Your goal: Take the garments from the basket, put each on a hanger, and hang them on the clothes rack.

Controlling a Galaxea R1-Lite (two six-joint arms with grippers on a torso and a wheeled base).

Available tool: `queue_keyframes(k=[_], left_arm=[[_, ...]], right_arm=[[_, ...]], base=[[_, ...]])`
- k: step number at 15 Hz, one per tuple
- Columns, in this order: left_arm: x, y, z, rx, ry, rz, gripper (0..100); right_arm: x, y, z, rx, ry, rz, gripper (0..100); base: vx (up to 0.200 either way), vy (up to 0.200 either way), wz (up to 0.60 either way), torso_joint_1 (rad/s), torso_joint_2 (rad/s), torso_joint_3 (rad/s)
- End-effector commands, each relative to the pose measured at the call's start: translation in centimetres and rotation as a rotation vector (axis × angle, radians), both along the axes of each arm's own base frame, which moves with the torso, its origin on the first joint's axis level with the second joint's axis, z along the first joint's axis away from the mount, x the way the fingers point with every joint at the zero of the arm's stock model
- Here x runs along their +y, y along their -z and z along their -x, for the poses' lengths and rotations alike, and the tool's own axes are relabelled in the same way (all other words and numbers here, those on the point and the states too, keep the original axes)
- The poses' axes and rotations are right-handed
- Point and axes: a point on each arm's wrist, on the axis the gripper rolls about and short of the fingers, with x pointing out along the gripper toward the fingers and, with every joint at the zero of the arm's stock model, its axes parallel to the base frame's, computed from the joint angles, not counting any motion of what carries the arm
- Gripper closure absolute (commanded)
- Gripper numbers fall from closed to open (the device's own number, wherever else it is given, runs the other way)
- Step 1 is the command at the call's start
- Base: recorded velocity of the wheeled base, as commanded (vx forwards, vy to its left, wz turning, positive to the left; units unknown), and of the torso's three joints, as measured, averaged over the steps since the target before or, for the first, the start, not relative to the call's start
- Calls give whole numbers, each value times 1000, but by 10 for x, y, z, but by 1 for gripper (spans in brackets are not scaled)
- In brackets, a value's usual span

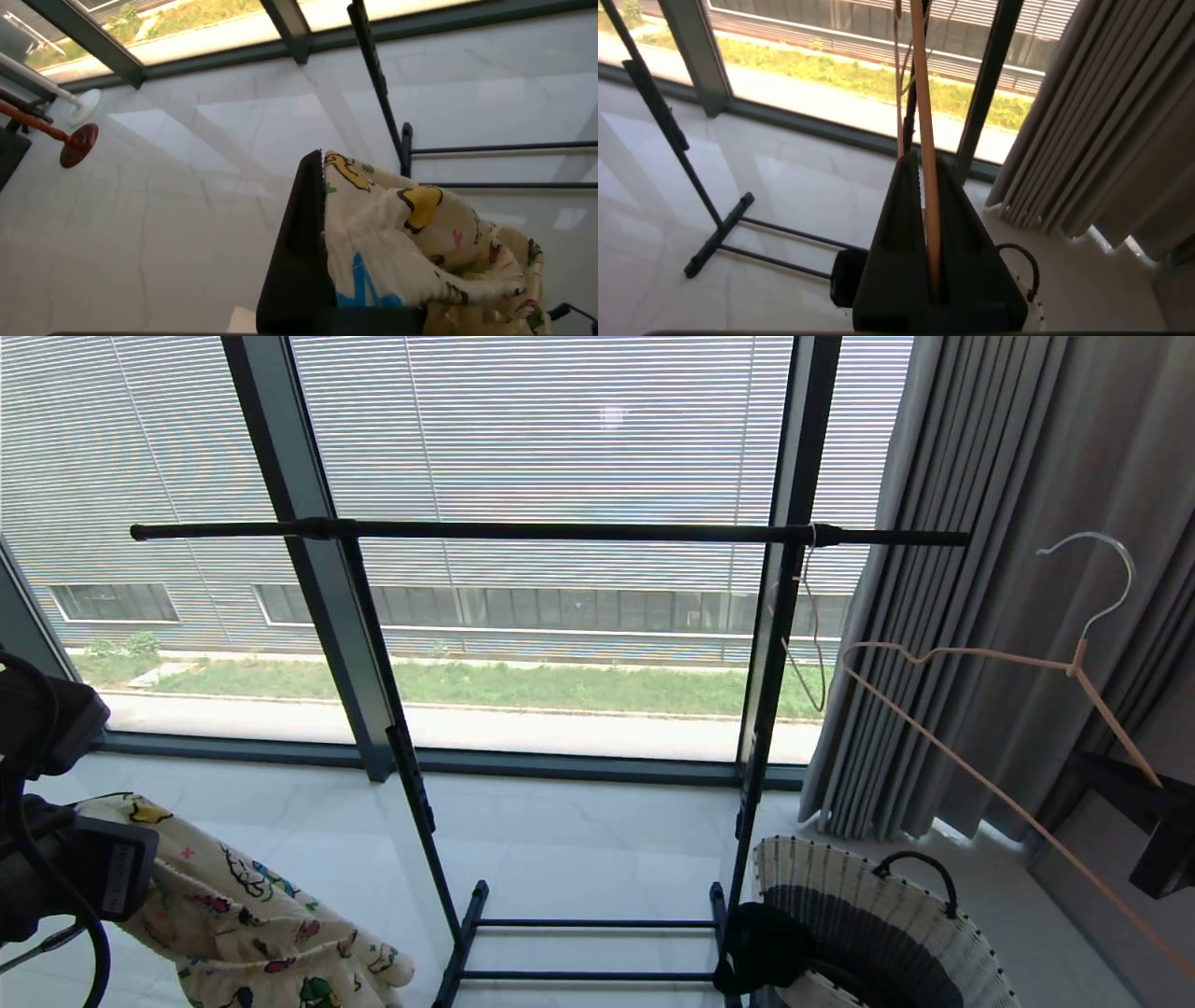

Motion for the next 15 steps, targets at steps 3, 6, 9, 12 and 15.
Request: queue_keyframes(k=[3, 6, 9, 12, 15], left_arm=[[-1, 0, 0, 0, 14, -5, 100], [-11, 1, 1, 1, 84, -4, 100], [-33, -1, -5, 13, 222, 2, 100], [-56, -10, -40, 20, 245, 70, 100], [-78, -14, -101, -20, 136, 118, 100]], right_arm=[[1, -14, 8, -51, -30, -11, 100], [18, -12, 2, 14, -238, -15, 100], [41, 13, -10, 192, -413, -46, 100], [67, 25, -21, 244, -516, -73, 100], [88, 27, -20, 247, -607, -101, 100]], base=[[0, 133, 0, 2, 2, 2], [0, 0, 0, 0, 0, 0], [0, 0, 0, 0, 0, 0], [0, 0, 0, 0, 0, 0], [0, 0, 0, 0, 0, 0]])
